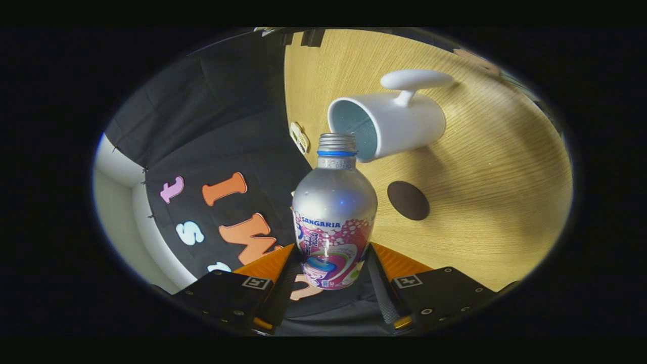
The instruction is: Take the bottle from table, then pour the juice into the cup, finally place the bottle on the coaster
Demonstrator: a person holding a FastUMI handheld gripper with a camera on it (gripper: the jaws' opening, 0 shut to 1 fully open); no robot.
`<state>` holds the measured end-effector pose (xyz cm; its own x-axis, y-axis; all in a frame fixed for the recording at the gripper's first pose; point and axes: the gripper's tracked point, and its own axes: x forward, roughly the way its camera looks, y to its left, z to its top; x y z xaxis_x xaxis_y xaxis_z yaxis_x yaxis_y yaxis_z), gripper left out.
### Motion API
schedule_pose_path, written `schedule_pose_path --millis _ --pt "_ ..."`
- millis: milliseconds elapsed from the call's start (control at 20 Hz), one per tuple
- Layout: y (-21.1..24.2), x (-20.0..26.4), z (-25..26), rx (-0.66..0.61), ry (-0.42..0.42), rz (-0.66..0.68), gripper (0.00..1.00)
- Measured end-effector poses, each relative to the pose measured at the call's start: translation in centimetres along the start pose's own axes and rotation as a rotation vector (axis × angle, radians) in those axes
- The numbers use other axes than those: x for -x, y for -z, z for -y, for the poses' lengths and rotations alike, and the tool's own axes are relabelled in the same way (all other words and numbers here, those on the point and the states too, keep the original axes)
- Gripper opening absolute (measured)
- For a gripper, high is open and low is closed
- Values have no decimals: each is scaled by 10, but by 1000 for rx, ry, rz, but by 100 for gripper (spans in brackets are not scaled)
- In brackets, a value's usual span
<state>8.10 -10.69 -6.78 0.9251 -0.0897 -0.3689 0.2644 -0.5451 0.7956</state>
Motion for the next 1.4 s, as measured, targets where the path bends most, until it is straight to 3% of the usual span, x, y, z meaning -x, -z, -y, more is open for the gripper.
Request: schedule_pose_path --millis 1400 --pt "-6 -5 -5 -93 12 -5 73"
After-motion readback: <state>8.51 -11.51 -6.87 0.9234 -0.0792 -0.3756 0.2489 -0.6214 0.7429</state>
